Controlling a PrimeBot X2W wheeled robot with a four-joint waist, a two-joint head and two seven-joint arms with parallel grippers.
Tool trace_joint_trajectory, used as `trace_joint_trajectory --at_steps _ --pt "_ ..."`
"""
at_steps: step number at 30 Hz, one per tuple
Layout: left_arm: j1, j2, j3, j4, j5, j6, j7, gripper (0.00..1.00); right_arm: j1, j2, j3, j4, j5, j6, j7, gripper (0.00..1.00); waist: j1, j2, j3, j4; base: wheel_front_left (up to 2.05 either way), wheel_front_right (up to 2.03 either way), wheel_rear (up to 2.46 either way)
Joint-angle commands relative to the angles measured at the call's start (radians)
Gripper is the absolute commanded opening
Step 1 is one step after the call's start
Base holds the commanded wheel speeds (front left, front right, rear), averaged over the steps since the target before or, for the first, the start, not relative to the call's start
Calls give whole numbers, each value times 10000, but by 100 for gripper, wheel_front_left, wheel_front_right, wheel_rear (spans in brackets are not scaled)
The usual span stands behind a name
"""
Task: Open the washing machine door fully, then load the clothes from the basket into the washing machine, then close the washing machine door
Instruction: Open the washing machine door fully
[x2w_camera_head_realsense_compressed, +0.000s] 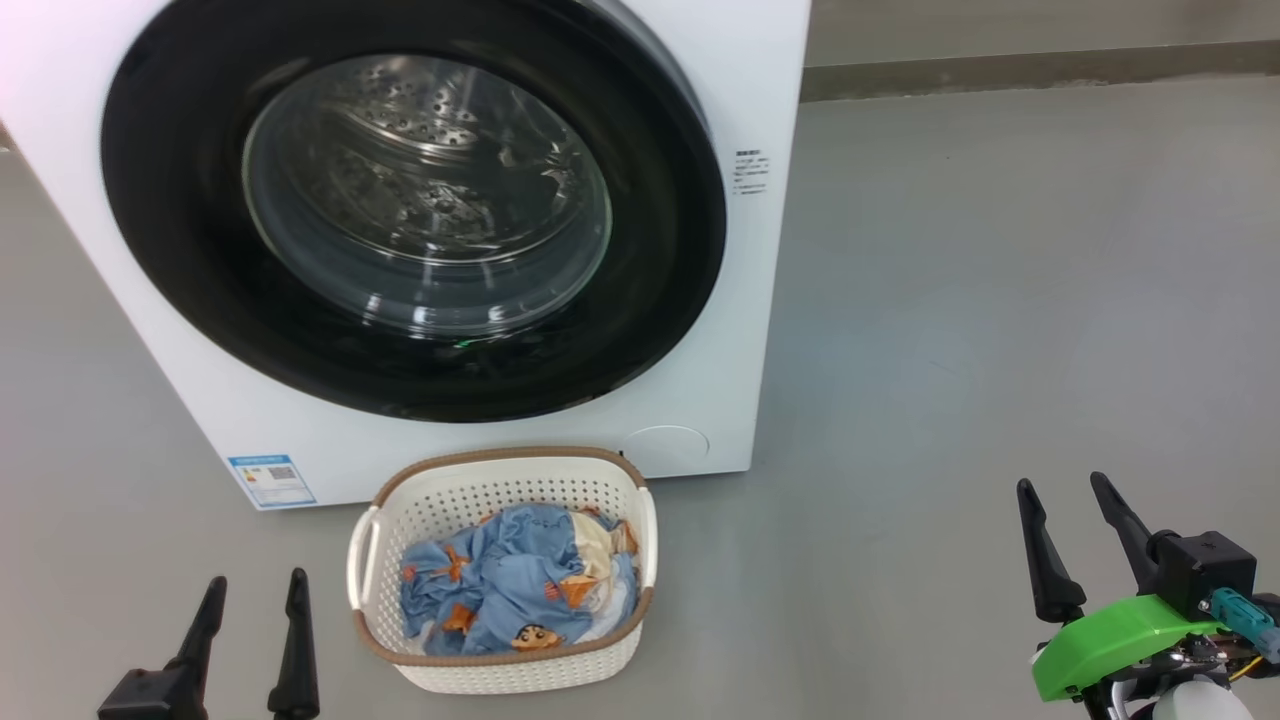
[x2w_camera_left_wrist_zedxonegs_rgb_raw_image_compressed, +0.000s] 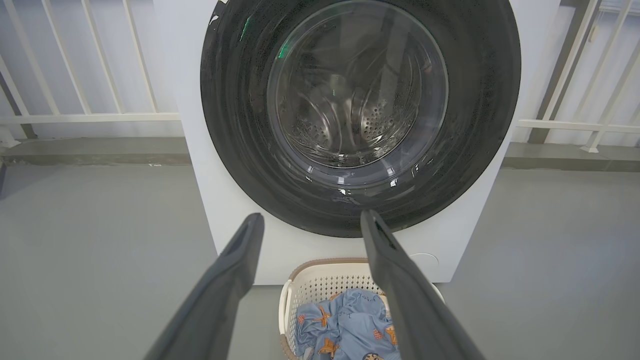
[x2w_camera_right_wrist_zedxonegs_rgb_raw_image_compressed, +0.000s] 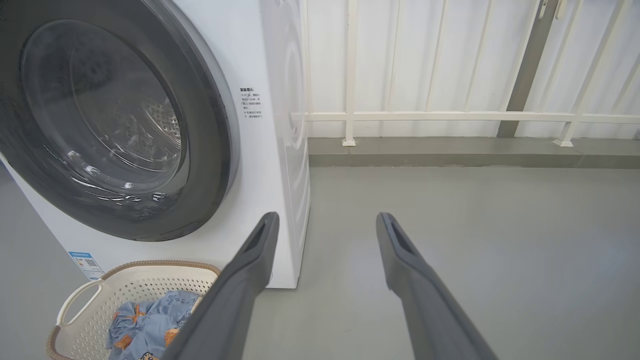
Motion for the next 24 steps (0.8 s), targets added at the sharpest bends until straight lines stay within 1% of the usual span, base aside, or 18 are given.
trace_joint_trajectory --at_steps 1,7,24 --pt "-294 133 313 -339 123 -19 -124 100 -93 -41 208 -310 -100 -11 -122 100 0 0 26 3 61 61 -122" --pt "-257 82 310 -469 175 -20 -124 100 -113 -25 212 -366 -103 -11 -122 100 0 0 60 14 33 33 -67" --pt "-38 28 156 -804 224 -29 -124 100 -122 -21 224 -332 -48 -11 -122 100 0 0 45 9 0 0 -1"
